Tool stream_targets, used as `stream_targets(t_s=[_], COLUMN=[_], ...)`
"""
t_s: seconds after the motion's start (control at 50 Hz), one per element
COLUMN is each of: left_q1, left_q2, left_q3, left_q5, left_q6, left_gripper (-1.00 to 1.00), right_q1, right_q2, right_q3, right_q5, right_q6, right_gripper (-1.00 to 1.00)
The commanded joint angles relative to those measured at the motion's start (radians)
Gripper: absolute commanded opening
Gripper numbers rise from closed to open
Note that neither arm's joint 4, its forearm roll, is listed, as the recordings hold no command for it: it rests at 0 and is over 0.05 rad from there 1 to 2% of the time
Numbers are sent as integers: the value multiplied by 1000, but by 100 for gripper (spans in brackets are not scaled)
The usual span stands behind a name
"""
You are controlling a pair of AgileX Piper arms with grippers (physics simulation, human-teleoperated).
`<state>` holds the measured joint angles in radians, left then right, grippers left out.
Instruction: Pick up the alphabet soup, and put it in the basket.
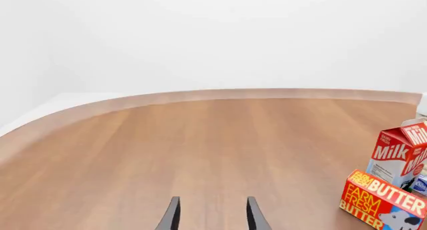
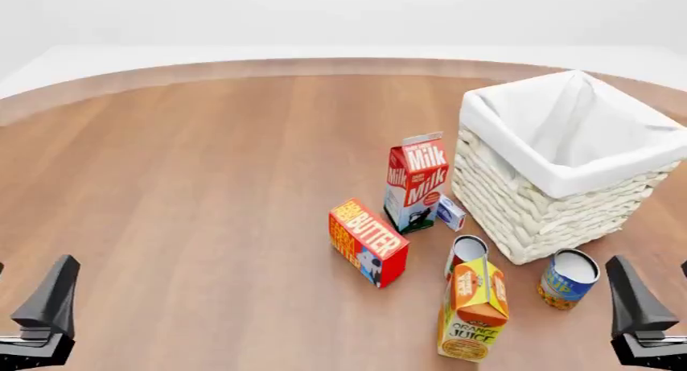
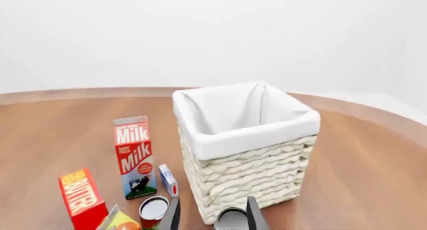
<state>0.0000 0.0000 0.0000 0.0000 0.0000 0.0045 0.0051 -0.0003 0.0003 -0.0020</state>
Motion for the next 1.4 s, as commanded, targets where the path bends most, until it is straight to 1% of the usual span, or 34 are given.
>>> stream_targets(t_s=[0.02,0.22,0.36,0.4,0.56,0.6,0.62,0.64,0.66,0.74,0.96,1.18,1.26,1.32,1.4], left_q1=[0,0,0,0,0,0,0,0,0,0,0,0,0,0,0], left_q2=[0,0,0,0,0,0,0,0,0,0,0,0,0,0,0], left_q3=[0,0,0,0,0,0,0,0,0,0,0,0,0,0,0], left_q5=[0,0,0,0,0,0,0,0,0,0,0,0,0,0,0], left_q6=[0,0,0,0,0,0,0,0,0,0,0,0,0,0,0], left_gripper=[100,100,100,100,100,100,100,100,100,100,100,100,100,100,100], right_q1=[7,19,28,30,23,25,33,34,50,49,39,41,41,36,30], right_q2=[18,72,56,83,126,124,149,147,182,175,198,219,238,259,272], right_q3=[0,0,-2,-2,-18,-30,-69,-76,-153,-156,-157,-156,-148,-140,-139], right_q5=[-7,-39,-7,-16,-15,-1,25,32,117,127,132,141,130,116,114], right_q6=[0,-22,-35,-59,-73,-75,-94,-97,-132,-146,-162,-164,-162,-174,-169], right_gripper=[100,100,100,100,100,100,100,100,100,100,100,100,100,100,100])
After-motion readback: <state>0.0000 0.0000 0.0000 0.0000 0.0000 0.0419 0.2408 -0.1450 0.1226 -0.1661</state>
